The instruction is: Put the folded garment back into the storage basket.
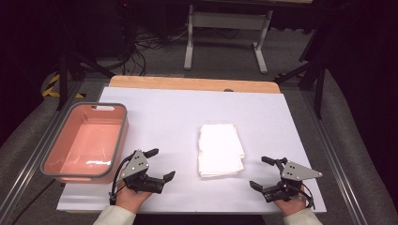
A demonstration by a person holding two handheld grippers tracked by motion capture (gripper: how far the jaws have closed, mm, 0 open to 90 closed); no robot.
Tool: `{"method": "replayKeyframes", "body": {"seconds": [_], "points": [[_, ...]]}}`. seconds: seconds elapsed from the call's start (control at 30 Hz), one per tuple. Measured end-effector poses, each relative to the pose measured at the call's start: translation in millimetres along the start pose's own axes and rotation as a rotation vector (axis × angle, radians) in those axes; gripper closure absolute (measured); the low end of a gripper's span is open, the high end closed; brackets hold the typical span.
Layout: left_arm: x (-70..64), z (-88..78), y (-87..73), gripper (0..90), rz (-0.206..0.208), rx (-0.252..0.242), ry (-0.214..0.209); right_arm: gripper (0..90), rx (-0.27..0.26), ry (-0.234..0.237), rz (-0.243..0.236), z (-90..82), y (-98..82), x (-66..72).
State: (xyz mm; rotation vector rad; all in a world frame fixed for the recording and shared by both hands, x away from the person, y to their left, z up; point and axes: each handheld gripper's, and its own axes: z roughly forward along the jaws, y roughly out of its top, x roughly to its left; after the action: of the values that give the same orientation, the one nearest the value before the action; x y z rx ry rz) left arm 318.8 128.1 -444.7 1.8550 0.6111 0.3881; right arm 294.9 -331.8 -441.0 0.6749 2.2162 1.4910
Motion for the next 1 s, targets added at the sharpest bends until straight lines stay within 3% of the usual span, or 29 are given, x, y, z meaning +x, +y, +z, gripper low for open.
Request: {"method": "replayKeyframes", "body": {"seconds": [0.03,0.23,0.47,0.6,1.0], "points": [[0.4,2.4,2.2,5.5,0.004,0.015,0.011,4.2,0.004,0.006,-0.009,-0.1,0.4,0.0],[4.9,13.6,16.4,5.8,-0.003,0.048,-0.02,4.2,0.007,-0.002,-0.024,-0.2,1.6,1.0],[6.7,25.8,34.7,7.9,0.008,0.09,-0.047,4.6,0.003,-0.002,0.004,-1.4,-0.1,-1.1],[7.9,32.7,44.3,10.7,0.019,0.09,-0.08,5.1,0.004,0.006,0.02,-2.1,-0.6,-2.2],[11.4,56.5,70.4,8.8,0.04,0.084,-0.124,5.9,0.008,0.014,0.026,-2.4,-1.2,-3.1]]}}
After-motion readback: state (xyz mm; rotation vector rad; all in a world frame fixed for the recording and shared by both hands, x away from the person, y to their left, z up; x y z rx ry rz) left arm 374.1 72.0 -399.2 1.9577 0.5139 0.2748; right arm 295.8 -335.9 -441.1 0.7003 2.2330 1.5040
